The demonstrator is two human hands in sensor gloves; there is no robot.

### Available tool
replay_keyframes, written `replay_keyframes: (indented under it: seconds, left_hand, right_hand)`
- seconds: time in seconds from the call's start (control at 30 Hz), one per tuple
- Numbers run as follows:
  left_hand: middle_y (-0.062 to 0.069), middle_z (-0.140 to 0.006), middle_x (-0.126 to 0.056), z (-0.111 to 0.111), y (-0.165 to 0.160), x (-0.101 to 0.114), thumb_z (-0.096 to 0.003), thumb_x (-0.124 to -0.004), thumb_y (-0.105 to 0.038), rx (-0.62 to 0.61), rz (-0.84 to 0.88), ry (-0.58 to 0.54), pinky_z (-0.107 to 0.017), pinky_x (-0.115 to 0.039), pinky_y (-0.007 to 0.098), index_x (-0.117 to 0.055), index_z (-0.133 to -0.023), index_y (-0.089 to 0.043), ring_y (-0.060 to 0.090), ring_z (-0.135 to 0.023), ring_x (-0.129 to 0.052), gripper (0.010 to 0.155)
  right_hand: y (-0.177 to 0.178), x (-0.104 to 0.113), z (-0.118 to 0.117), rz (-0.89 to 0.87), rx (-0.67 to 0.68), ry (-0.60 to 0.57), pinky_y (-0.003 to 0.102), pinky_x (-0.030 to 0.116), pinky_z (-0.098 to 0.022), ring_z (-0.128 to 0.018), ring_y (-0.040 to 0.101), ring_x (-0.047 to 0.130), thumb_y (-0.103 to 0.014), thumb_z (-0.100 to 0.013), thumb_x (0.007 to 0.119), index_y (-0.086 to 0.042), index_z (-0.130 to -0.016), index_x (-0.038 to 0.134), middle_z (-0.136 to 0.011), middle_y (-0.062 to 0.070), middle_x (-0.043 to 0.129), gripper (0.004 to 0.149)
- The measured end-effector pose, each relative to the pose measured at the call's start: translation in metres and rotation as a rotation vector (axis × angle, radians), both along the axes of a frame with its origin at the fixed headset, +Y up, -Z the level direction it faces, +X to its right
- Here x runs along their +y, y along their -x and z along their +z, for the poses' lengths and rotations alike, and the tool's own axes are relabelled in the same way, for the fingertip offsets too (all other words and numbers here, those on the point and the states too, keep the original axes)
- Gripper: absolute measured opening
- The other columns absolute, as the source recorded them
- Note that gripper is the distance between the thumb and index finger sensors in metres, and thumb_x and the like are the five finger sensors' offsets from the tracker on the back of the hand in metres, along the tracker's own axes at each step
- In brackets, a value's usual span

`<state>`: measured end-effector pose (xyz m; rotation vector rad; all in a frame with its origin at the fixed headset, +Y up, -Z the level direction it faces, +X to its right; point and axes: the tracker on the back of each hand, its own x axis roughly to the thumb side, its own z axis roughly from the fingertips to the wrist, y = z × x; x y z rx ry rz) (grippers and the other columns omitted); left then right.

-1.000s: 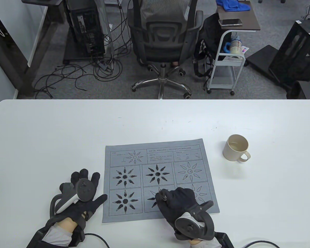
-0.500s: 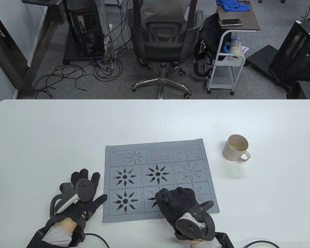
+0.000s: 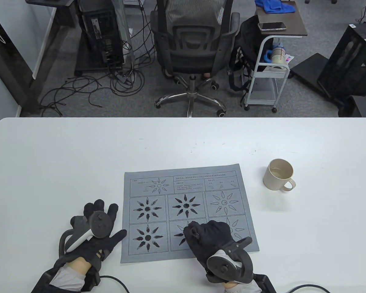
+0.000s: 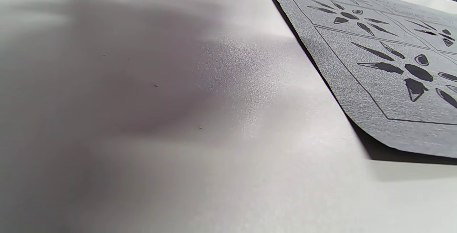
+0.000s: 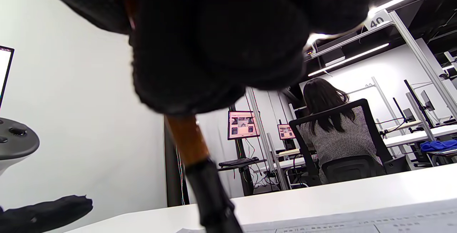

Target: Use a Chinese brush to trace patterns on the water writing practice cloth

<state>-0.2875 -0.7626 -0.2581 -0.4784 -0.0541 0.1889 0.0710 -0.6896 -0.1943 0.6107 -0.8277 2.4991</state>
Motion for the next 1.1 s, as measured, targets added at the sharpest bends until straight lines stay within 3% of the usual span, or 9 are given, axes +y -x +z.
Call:
replay_keyframes:
  seconds: [1.1]
  left_hand:
    - [0.002, -0.105, 0.024, -0.0001, 0.0004, -0.0004, -0.0481, -0.047, -0.071, 0.001, 0.001, -0.001, -0.066, -0.001, 0.074, 0.010, -0.100, -0.044, 0.034, -0.094, 0.021, 0.082]
  right_hand:
    - [-0.0004, -0.0001, -0.0011, 0.005, -0.010, -0.001, 0.047, 0.080, -0.037, -0.031, 0.024, 0.099, -0.041, -0.053, 0.081, -0.010, -0.065, 0.094, -0.038, 0.007, 0.107, 0.036]
